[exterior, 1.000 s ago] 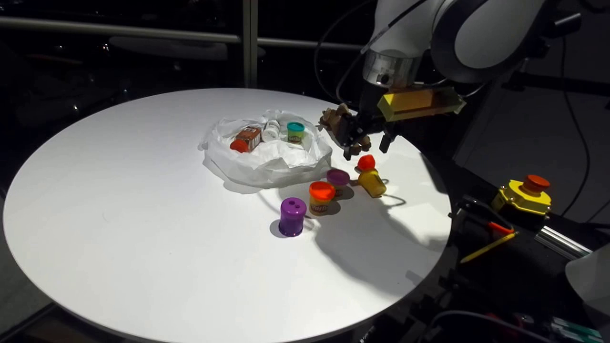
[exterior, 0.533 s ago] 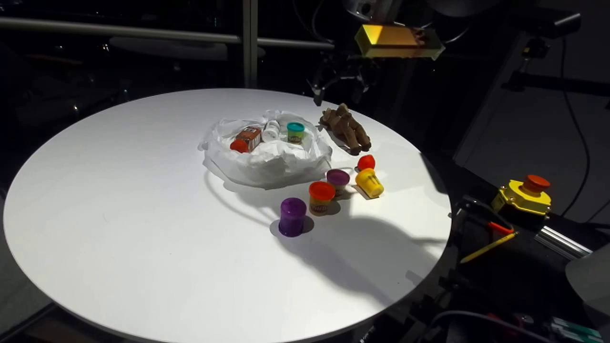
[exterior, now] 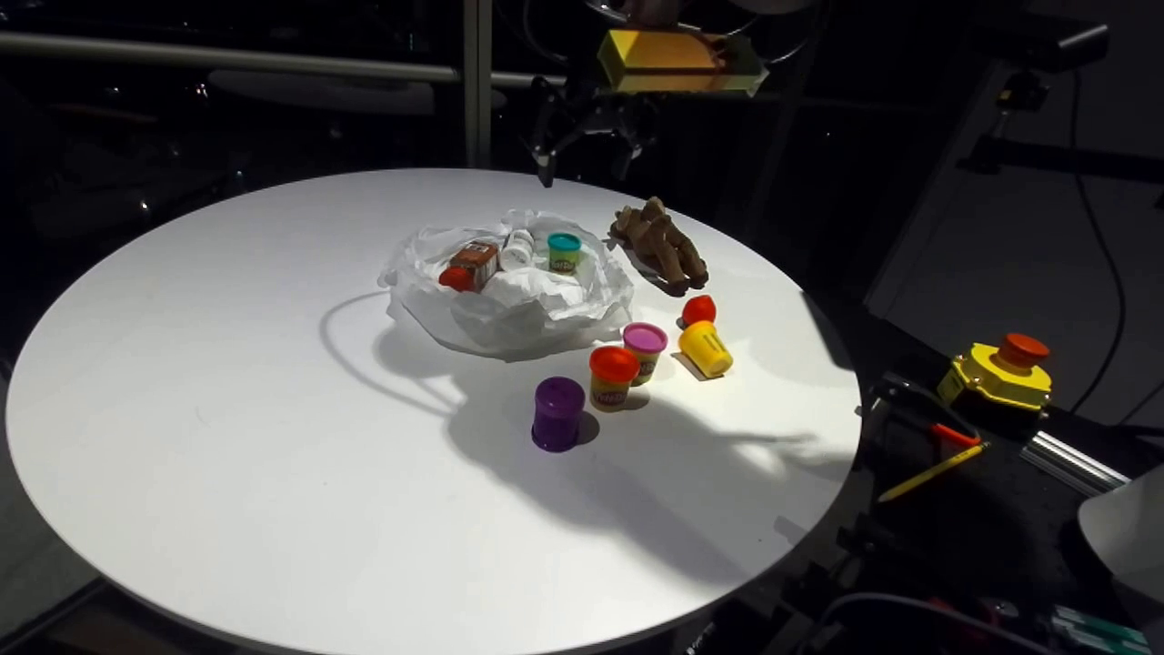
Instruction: Pick up all the objects from the plastic and put them on the table
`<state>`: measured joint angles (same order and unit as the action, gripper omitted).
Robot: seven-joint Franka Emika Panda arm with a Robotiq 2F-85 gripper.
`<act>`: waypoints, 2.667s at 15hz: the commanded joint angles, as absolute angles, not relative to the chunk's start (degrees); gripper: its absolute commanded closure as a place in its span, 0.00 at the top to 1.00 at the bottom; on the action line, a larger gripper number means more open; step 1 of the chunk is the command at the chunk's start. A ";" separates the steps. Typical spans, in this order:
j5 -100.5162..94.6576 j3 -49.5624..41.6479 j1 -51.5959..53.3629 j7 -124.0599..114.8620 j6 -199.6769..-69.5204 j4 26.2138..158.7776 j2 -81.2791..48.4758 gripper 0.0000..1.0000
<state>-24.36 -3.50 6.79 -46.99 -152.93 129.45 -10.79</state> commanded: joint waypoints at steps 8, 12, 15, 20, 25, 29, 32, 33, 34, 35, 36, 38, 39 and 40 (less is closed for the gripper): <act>-4.67 -4.69 5.15 -38.44 -141.64 107.72 -31.51 1.00; -0.81 -7.11 4.87 -41.57 -139.22 103.01 -35.02 1.00; 2.06 -7.63 4.17 -43.36 -137.90 100.38 -37.16 1.00; 4.94 -8.04 3.44 -46.69 -138.47 97.18 -40.31 1.00; 5.45 -8.90 2.95 -50.52 -138.61 94.78 -42.35 1.00; 6.21 -8.32 1.87 -51.45 -138.66 93.34 -43.57 1.00; 7.41 -8.09 1.42 -51.46 -138.54 92.72 -44.08 1.00; 7.84 -8.04 1.31 -51.43 -138.48 92.50 -44.23 1.00; 8.14 -8.03 1.21 -51.41 -138.53 92.34 -44.34 1.00; 8.39 -8.05 1.10 -51.40 -138.52 92.13 -44.51 0.88; 8.72 -8.00 1.05 -51.38 -138.43 92.13 -44.44 0.73; 8.98 -8.04 1.04 -51.35 -138.27 91.99 -44.57 0.58; 9.09 -8.03 1.06 -51.37 -138.21 91.98 -44.60 0.49; 9.18 -8.05 1.04 -51.39 -138.17 91.91 -44.68 0.42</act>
<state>7.86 -8.61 1.74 -51.01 -139.39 94.36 -43.59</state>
